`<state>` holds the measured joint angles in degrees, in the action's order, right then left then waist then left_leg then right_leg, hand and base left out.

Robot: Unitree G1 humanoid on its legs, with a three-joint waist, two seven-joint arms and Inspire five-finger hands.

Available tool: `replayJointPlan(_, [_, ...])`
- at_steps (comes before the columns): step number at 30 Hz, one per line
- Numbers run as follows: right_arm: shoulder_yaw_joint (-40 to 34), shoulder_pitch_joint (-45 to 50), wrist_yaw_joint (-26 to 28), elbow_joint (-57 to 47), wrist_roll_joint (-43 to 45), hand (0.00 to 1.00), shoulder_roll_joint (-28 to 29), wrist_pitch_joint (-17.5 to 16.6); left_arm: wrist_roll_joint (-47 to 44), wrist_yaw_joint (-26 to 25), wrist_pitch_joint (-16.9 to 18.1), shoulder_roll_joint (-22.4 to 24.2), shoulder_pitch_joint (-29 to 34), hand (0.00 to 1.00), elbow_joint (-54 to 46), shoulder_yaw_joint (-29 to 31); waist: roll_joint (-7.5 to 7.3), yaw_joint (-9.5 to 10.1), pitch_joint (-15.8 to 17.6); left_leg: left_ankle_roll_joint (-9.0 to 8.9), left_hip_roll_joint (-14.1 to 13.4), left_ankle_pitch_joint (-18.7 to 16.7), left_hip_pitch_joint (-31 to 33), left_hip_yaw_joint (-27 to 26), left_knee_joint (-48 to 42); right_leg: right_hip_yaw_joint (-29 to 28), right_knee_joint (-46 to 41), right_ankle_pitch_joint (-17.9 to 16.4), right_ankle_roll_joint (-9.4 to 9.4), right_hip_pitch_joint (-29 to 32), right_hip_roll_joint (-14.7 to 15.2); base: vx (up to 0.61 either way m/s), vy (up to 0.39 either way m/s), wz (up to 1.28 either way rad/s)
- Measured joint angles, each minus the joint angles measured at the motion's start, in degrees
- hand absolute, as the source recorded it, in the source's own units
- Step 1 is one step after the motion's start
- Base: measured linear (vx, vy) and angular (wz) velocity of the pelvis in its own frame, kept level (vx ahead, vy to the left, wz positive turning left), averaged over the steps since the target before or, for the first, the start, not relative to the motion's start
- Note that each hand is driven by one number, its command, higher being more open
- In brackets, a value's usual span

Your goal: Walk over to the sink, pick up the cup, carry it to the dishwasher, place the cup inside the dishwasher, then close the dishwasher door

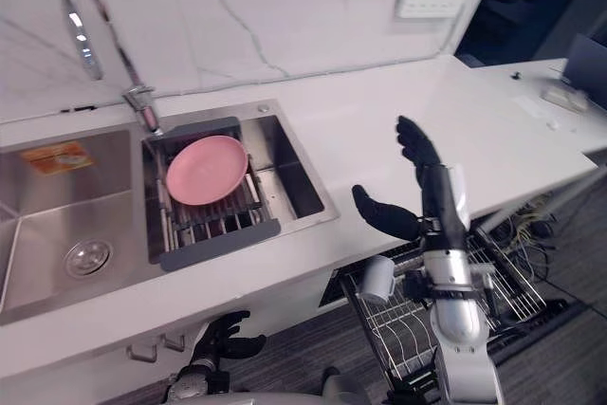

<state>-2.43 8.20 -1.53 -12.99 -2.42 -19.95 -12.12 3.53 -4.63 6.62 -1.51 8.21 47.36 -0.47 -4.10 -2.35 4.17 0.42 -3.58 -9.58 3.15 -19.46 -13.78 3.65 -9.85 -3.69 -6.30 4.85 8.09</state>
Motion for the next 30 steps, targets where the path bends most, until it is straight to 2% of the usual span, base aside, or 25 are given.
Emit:
replayJointPlan(6, [8.5,-9.4,2.1,10.4,-3.5,0.90,-9.4,0.0,0.6,0.8,0.8,-2.9,-1.1,0.90,2.5,-1.4,-0.02,0.33,0.0,0.61,2.6,3.3,0.1,4.5,4.4,2.1,2.2,0.9,-0.31,-0.9,1.1,0.01,0.023,0.36])
replayJointPlan(9, [10.7,-11.3,2.4,13.0,-6.6,0.90,-11.2,0.0,0.7,0.8,1.2,-2.9,-1.5,0.90,3.0,-1.4,0.00,0.75,0.0,0.34,2.8,4.7,0.1,6.2,5.9,3.5,2.9,1.0,-0.17,-1.5,1.1,0.00,-0.024,0.27])
replayJointPlan(14, [12.7,-14.4,2.0,17.2,-10.3,0.90,-12.2,0.0,0.7,-0.4,1.4,-3.2,-1.5,0.90,3.1,-1.4,0.29,1.10,0.2,-0.01,2.9,6.9,0.0,8.2,8.3,5.0,3.0,1.1,0.10,-1.5,0.8,-0.04,-0.039,0.18])
replayJointPlan(23, [15.3,-18.7,-0.9,18.2,-16.0,0.90,-12.9,0.0,-0.1,-1.6,1.3,-4.6,-0.7,0.90,4.4,-1.2,1.12,1.38,0.9,0.03,3.6,10.4,-0.3,10.5,13.3,6.2,3.9,1.6,0.63,-0.7,0.8,-0.07,0.004,0.08])
replayJointPlan(30, [16.8,-21.4,-1.5,18.3,-17.3,0.90,-12.3,0.0,-0.3,-1.8,1.3,-4.5,-0.8,0.90,4.4,-1.2,1.48,1.57,1.2,0.08,3.6,10.8,-0.3,11.2,13.7,6.7,4.3,1.7,0.58,-1.1,0.7,0.00,0.003,0.04])
